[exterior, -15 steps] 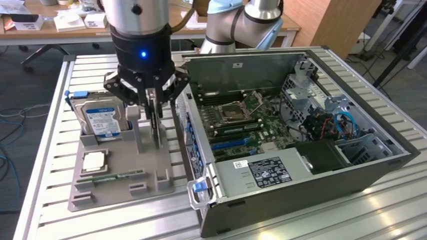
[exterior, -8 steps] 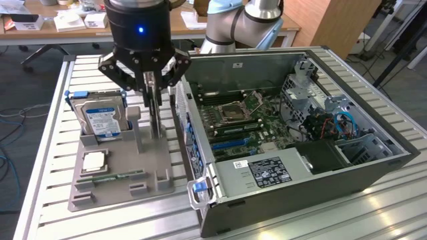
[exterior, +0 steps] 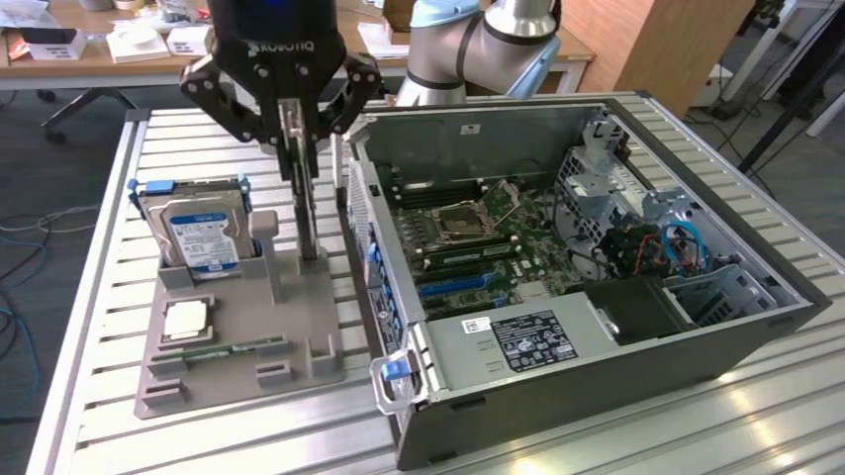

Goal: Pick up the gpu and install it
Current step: 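Pick up the gpu and move the gpu toward the slot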

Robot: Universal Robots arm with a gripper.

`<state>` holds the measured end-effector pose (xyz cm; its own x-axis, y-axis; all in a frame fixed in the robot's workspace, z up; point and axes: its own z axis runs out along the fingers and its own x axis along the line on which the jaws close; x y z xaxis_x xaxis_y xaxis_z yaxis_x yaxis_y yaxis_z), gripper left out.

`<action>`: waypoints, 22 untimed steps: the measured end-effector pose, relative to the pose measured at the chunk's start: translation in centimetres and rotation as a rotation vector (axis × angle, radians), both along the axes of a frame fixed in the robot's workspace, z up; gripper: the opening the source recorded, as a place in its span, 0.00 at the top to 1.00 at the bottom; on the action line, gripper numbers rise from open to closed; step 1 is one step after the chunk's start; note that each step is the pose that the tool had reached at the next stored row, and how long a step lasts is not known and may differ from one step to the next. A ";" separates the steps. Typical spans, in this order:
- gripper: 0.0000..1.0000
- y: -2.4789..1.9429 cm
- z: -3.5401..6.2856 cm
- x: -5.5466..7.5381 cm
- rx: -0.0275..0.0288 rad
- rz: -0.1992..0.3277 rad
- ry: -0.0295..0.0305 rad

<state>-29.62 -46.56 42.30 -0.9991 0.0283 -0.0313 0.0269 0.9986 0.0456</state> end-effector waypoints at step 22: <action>0.73 0.00 1.66 4.1 0.0000 0.001 0.0015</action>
<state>-25.52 -46.56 43.96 -0.9992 0.0272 -0.0298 0.0258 0.9986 0.0456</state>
